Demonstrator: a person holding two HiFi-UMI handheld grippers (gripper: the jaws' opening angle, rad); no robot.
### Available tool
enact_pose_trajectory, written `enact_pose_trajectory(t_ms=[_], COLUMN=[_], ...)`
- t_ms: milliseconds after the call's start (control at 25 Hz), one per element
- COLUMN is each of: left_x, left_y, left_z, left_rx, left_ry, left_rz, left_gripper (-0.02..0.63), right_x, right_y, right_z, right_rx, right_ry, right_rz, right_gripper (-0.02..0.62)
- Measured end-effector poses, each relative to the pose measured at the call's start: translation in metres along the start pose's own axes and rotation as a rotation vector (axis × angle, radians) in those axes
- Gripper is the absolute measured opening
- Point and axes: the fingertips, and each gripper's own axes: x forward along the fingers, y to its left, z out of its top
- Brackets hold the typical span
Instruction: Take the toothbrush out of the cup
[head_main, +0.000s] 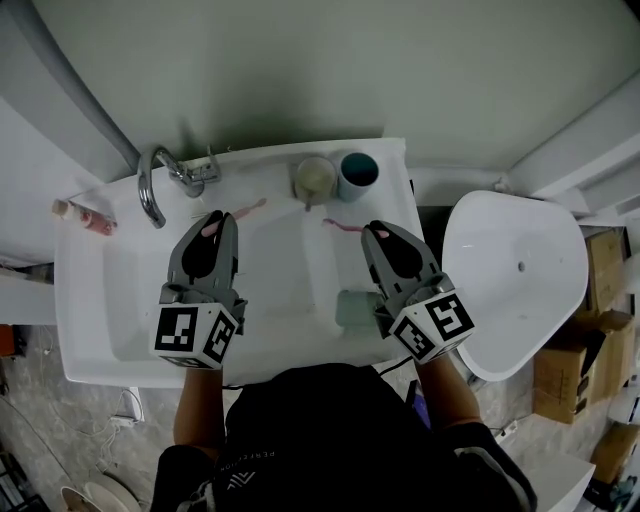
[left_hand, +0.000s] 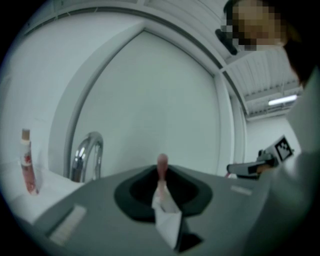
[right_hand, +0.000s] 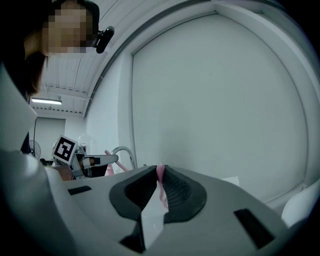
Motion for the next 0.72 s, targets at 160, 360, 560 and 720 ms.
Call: enact_pose_trajectory(t_ms=[160, 360, 560, 720], left_x=[-0.013, -0.026, -0.035, -0.039], left_y=[0.004, 0.008, 0.012, 0.011], left_z=[-0.007, -0.016, -0.024, -0.027], left_rx=[-0.014, -0.029, -0.040, -0.038], left_ry=[0.016, 0.034, 0.055, 0.064], left_rz=[0.027, 0.062, 0.095, 0.109], left_gripper=[0.055, 0.055, 0.055, 0.055], right_x=[0.003, 0.007, 0.008, 0.008], right_y=[0.004, 0.006, 0.007, 0.008], right_z=[0.001, 0.002, 0.001, -0.002], right_rx=[-0.005, -0.014, -0.013, -0.015], right_ry=[0.002, 0.003, 0.009, 0.019], right_rz=[0.011, 0.027, 0.038, 0.048], right_gripper=[0.035, 0.035, 0.035, 0.035])
